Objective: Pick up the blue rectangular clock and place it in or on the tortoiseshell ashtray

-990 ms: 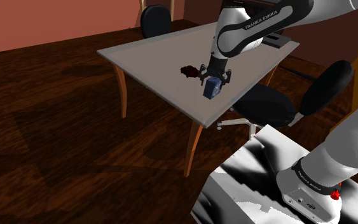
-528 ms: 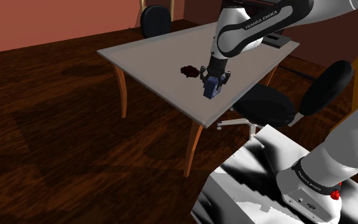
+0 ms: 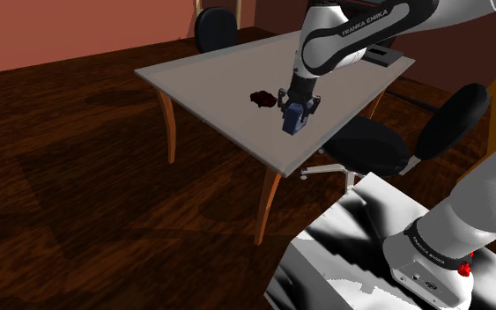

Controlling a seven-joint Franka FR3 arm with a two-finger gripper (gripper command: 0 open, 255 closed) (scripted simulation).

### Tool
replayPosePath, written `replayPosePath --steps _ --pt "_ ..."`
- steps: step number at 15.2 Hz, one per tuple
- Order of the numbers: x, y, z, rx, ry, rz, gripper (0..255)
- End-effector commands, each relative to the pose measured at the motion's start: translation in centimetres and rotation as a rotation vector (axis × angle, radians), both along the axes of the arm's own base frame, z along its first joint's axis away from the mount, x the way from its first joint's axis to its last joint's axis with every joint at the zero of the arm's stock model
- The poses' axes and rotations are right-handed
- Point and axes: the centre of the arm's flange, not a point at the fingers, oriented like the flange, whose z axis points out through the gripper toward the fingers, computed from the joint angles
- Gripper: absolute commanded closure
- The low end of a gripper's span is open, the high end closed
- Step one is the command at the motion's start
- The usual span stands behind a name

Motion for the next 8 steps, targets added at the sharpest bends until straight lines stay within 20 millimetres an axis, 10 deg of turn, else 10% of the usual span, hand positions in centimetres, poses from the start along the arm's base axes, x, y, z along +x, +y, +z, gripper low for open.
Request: replayPosePath --steps 1,8 --pt "0.0 0.1 1.0 0.000 0.000 0.000 255" --pt "0.0 0.1 4.7 0.000 0.000 0.000 255"
